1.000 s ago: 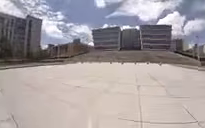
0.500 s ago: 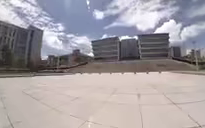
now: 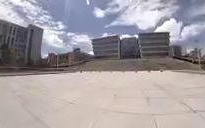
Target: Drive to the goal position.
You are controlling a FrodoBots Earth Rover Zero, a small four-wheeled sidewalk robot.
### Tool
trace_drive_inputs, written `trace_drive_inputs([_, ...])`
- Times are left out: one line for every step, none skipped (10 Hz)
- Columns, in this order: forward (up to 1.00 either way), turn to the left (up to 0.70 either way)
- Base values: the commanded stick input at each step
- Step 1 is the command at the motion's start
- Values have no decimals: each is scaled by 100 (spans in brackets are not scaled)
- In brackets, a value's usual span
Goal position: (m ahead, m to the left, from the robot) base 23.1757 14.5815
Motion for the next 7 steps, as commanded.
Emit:
trace_drive_inputs([100,5])
trace_drive_inputs([100,5])
trace_drive_inputs([100,5])
trace_drive_inputs([100,5])
trace_drive_inputs([100,5])
trace_drive_inputs([100,5])
trace_drive_inputs([100,5])
